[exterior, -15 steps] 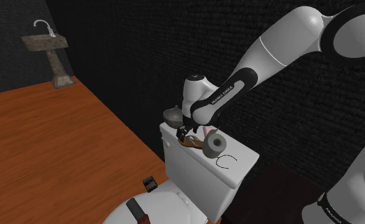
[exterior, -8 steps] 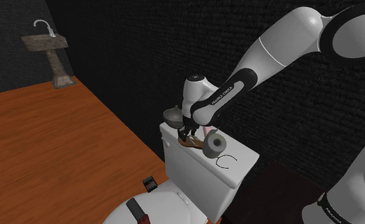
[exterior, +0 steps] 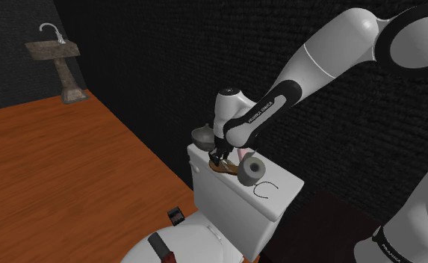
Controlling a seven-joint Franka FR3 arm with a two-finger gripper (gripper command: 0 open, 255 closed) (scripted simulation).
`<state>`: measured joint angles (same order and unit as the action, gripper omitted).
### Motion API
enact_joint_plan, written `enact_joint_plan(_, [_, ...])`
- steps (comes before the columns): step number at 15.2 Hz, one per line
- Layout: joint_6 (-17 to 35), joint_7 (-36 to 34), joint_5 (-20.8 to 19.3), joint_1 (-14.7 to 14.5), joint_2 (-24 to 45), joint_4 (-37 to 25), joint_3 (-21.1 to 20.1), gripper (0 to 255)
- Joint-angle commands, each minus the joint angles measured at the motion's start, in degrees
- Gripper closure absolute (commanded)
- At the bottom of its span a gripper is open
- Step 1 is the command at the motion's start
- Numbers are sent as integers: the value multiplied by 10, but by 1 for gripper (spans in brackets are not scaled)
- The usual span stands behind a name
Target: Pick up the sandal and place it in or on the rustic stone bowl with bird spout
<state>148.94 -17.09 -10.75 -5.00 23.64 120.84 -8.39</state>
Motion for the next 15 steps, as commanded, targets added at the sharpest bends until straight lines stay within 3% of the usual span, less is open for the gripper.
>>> enact_joint_plan(1, [0, 0, 0, 0, 0, 0, 0, 255])
enact_joint_plan(15, [-87, 24, 30, 11, -80, -9, -16, 255])
